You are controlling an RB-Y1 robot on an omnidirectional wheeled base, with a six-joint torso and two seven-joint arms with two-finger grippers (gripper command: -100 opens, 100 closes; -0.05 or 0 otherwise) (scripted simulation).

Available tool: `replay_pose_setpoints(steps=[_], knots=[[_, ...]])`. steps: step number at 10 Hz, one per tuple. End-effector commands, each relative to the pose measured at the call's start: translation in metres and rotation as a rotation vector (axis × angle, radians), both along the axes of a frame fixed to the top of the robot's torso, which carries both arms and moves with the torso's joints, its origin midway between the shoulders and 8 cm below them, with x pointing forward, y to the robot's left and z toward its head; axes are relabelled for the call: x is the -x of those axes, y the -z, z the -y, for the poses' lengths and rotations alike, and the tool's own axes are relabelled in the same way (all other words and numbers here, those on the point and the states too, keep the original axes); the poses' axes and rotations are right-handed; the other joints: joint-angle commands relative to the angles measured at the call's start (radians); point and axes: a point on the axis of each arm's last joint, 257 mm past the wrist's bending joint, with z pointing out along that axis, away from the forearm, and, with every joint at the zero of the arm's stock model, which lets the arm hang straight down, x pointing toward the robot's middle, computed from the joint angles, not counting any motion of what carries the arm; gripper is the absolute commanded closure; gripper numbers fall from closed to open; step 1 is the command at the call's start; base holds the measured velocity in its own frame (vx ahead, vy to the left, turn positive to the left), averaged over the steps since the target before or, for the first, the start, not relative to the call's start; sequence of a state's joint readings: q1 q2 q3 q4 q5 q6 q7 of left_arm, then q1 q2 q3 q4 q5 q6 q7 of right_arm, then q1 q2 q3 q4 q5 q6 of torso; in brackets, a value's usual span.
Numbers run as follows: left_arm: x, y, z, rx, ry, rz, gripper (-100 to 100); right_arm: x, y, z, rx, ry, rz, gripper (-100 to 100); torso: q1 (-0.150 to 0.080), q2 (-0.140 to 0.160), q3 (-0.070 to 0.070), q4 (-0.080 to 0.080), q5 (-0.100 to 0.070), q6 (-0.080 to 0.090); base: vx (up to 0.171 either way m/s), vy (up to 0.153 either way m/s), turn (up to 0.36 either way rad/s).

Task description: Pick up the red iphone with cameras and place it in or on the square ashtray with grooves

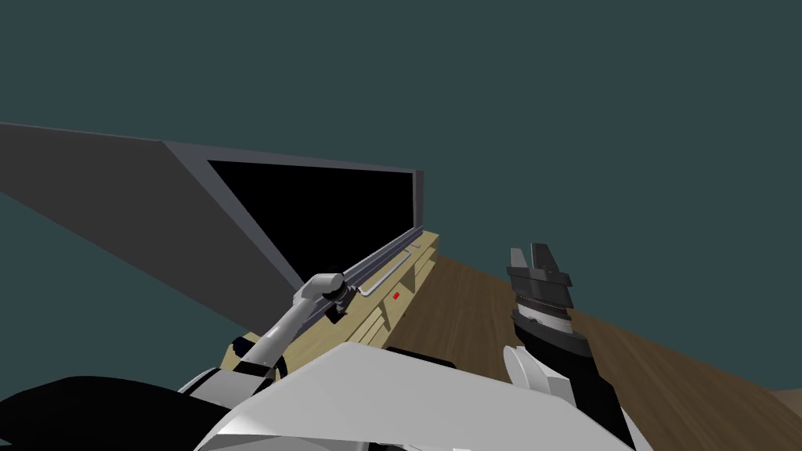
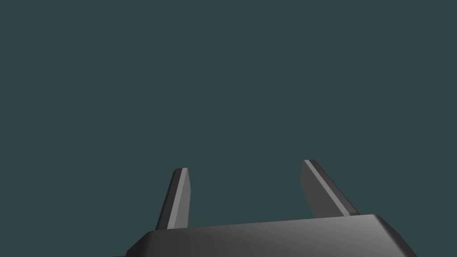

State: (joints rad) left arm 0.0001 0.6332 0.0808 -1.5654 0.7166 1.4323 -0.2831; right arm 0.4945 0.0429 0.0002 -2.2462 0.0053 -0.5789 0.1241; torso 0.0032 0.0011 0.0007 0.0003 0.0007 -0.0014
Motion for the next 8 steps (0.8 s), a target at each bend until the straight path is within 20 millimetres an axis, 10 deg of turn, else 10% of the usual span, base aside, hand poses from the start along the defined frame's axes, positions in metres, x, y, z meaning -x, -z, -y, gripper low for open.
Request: replay_pose_setpoints(steps=[1,8], knots=[[0.006,0.001,-0.003,0.000,0.004,-0.031,-100,0.000,0.000,0.000,0.000,0.000,0.000,0,0.000,0.000,0.000,0.000,0.000,0.000,-0.019,0.042,-0.045],[0.037,-0.011,-0.038,-0.040,0.010,-0.184,-100,0.000,0.000,0.000,0.000,0.000,0.000,0,0.007,-0.001,-0.001,0.000,0.001,-0.001,-0.019,0.096,-0.055]])
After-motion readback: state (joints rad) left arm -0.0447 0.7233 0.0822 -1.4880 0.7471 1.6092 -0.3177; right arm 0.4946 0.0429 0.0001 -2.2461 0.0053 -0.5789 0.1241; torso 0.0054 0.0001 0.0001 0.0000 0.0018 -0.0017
